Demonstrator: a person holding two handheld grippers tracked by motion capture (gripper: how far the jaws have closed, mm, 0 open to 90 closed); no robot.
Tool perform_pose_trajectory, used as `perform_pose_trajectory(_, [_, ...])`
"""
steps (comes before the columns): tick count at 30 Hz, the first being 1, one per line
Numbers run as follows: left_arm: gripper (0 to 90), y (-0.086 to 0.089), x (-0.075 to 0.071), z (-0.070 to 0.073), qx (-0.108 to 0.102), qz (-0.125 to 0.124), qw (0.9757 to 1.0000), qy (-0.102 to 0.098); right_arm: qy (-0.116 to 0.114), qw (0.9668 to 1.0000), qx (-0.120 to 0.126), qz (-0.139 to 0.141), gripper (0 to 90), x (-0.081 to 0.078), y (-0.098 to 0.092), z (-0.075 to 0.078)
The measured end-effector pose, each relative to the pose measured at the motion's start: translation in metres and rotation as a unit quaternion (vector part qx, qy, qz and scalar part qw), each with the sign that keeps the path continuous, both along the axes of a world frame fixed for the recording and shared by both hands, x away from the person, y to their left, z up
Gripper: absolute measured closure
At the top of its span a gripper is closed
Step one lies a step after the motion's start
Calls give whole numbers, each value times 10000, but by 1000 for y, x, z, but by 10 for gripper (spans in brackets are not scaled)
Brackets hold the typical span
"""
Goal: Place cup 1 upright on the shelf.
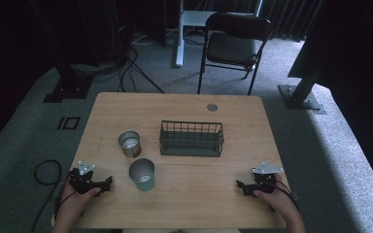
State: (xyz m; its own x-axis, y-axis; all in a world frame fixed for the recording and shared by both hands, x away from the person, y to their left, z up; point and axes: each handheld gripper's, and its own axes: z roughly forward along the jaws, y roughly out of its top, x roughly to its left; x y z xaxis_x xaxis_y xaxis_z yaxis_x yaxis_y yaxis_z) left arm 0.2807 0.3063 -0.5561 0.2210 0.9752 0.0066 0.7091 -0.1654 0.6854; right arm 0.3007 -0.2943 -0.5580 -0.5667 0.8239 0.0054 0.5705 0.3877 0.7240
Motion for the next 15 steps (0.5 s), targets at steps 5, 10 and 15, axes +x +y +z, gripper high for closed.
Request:
perform_pose_trajectory(5, [6, 0, 0, 0, 1, -1, 10000, 0, 1, 10000, -6, 0, 112, 0, 0, 0])
perform_pose_trajectory(10, [6, 0, 0, 0, 1, 0, 10000, 3, 2, 10000, -1, -1, 112, 0, 0, 0])
perform_pose_trajectory(15, [6, 0, 0, 0, 1, -4, 10000, 1, 5, 10000, 2, -23, 113, 0, 0, 0])
